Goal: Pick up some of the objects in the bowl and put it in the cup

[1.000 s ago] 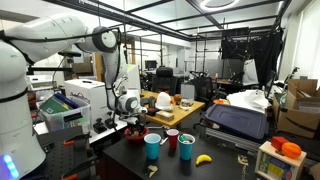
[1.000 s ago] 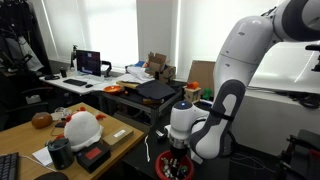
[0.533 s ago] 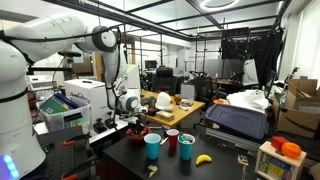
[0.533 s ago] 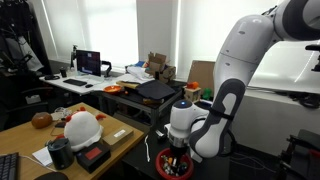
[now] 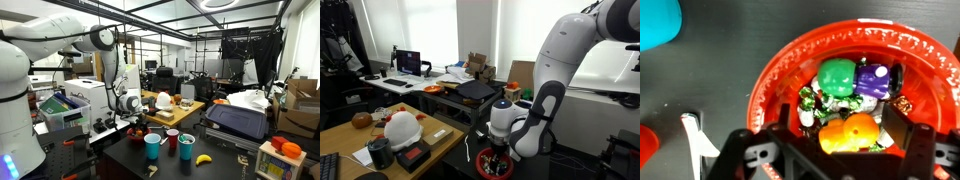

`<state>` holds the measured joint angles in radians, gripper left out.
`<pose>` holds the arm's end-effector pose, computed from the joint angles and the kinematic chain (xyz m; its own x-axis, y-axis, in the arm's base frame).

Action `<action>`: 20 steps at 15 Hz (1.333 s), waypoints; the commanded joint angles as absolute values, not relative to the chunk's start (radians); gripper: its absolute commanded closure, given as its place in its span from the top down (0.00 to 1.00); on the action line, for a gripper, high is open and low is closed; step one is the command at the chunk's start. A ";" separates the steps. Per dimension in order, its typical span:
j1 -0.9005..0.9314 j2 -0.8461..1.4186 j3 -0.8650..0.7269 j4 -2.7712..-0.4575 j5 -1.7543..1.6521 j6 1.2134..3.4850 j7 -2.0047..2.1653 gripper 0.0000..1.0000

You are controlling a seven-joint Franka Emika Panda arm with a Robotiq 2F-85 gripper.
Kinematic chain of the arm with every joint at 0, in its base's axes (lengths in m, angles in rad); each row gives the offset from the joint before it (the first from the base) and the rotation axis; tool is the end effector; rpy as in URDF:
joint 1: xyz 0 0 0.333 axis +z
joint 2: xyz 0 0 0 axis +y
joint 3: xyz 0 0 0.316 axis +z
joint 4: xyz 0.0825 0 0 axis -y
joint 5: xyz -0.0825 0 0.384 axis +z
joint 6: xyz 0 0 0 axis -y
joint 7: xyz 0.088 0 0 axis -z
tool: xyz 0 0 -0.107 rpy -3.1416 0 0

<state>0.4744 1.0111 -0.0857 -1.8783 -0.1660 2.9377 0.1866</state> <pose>0.5339 0.2274 -0.0221 0.9162 0.3969 0.0550 0.3900 -0.9149 0.1045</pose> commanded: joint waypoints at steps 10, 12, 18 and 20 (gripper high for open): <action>0.494 0.978 -0.081 -1.862 0.029 2.910 0.377 1.00; 0.496 0.987 -0.093 -1.841 0.061 2.902 0.422 1.00; 0.500 0.998 -0.137 -1.806 0.125 2.882 0.522 1.00; 0.495 0.992 -0.132 -1.806 0.136 2.870 0.536 1.00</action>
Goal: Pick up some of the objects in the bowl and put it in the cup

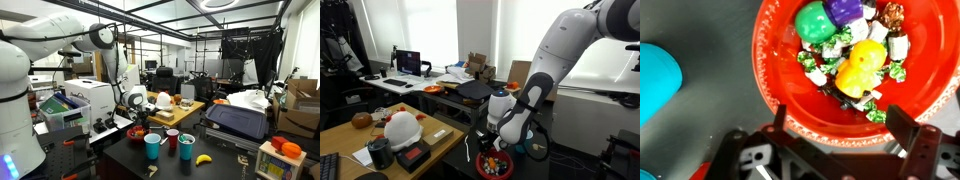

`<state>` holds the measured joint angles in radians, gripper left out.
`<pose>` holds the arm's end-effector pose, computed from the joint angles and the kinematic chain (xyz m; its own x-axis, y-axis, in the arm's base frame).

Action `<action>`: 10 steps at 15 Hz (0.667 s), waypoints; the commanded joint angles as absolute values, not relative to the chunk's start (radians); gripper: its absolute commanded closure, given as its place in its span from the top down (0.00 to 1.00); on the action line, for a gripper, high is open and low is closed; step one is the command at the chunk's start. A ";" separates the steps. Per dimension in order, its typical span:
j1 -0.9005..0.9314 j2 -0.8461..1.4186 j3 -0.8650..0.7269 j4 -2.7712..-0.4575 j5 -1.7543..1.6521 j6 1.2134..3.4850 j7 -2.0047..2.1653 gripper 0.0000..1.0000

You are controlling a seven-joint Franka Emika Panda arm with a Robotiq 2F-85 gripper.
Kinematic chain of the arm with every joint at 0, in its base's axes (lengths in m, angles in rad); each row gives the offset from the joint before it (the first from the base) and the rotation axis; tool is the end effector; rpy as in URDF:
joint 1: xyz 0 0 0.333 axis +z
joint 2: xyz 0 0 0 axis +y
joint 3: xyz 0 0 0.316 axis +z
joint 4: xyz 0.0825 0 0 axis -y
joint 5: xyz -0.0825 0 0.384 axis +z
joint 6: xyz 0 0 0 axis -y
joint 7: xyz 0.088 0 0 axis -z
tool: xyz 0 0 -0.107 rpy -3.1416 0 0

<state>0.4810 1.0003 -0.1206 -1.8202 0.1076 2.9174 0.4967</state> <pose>0.5732 0.2089 0.0022 0.9760 -0.1768 0.1270 -0.1791 -0.9838 0.0069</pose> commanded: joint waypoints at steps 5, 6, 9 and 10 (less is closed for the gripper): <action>0.497 0.978 -0.111 -1.818 0.138 2.857 0.541 1.00; 0.500 0.981 -0.111 -1.816 0.137 2.853 0.543 1.00; 0.503 0.995 -0.112 -1.801 0.137 2.834 0.550 1.00; 0.500 1.002 -0.110 -1.794 0.138 2.829 0.554 1.00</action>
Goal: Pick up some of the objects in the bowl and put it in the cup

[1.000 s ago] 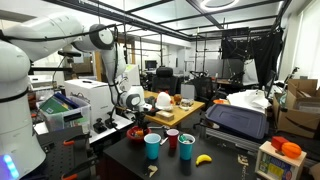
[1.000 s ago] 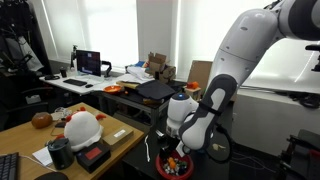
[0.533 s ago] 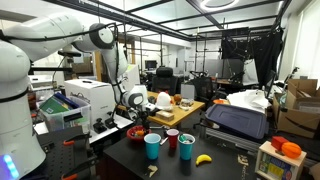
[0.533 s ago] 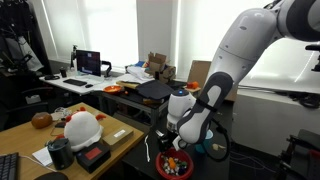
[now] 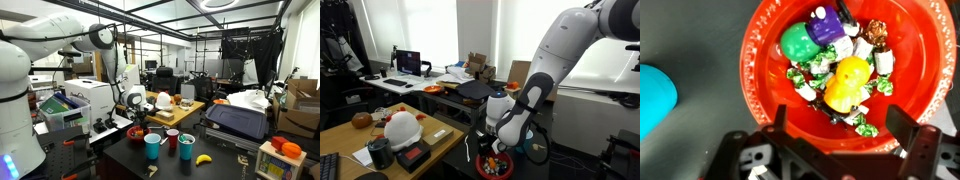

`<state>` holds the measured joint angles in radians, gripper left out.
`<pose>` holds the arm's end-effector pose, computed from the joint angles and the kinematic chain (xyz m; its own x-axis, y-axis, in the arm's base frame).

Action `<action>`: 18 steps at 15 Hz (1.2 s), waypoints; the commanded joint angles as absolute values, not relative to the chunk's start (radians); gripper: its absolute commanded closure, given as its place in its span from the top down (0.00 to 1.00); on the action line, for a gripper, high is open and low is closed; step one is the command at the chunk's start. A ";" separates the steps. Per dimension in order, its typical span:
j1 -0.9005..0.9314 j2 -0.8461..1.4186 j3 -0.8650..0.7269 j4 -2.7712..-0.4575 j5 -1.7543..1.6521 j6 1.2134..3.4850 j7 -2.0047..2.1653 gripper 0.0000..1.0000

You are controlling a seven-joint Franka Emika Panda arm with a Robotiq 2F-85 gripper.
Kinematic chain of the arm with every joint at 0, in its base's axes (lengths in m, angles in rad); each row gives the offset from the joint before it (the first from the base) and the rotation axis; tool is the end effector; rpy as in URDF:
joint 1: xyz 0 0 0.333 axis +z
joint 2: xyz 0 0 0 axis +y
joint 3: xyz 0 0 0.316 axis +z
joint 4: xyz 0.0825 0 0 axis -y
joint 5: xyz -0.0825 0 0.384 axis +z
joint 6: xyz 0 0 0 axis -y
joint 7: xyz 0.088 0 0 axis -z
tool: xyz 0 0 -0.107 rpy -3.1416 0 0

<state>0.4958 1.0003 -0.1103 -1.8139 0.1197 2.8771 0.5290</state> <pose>0.5664 0.2222 -0.0005 0.9752 -0.2017 0.0907 -0.2033 -0.9791 0.0089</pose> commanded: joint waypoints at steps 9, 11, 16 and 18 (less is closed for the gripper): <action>0.498 1.061 -0.090 -1.722 0.130 2.778 0.577 1.00; 0.495 1.071 -0.083 -1.708 0.128 2.772 0.573 0.72; 0.494 1.089 -0.086 -1.680 0.127 2.762 0.575 0.34; 0.499 1.091 -0.095 -1.677 0.122 2.761 0.578 0.21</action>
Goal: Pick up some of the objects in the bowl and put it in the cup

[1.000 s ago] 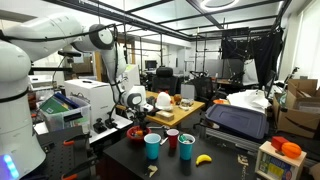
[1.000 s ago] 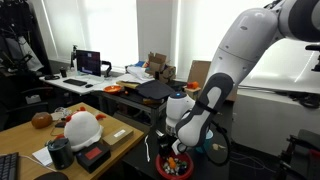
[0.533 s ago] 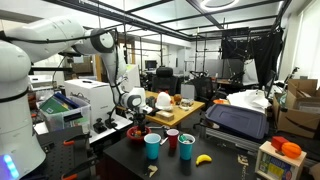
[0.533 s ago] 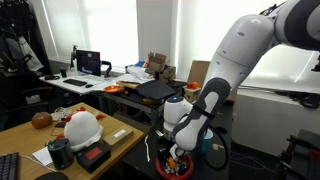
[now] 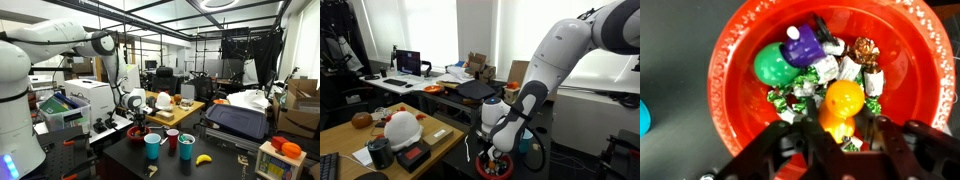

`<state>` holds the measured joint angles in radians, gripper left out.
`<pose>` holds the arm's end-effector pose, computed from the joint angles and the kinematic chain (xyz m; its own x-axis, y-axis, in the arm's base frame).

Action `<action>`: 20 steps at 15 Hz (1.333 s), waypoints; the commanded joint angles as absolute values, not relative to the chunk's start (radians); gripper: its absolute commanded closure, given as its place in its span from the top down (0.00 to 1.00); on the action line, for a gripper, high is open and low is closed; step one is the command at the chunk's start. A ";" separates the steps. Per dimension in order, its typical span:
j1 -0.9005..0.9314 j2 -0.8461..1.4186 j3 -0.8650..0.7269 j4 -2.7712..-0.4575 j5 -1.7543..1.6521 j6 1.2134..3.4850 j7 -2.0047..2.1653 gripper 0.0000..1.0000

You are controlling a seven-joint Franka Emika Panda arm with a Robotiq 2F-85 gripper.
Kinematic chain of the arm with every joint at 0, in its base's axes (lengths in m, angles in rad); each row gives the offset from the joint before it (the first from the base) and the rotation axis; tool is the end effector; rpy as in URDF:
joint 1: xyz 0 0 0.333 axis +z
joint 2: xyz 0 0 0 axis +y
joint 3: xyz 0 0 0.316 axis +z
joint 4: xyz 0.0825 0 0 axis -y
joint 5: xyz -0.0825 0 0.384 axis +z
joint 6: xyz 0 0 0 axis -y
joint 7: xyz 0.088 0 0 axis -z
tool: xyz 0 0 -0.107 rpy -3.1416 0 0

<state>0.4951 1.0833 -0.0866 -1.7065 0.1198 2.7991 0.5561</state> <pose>0.5688 0.2409 -0.0278 0.9768 -0.2117 0.0328 -0.2124 -0.9770 0.0204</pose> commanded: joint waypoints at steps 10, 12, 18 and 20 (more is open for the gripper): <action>0.563 0.991 -0.180 -1.799 0.094 2.778 0.590 0.08; 0.570 0.957 -0.180 -1.838 0.090 2.778 0.580 0.08; 0.565 0.801 -0.137 -2.020 0.068 2.758 0.542 0.08; 0.569 0.741 -0.141 -2.087 0.057 2.765 0.549 0.08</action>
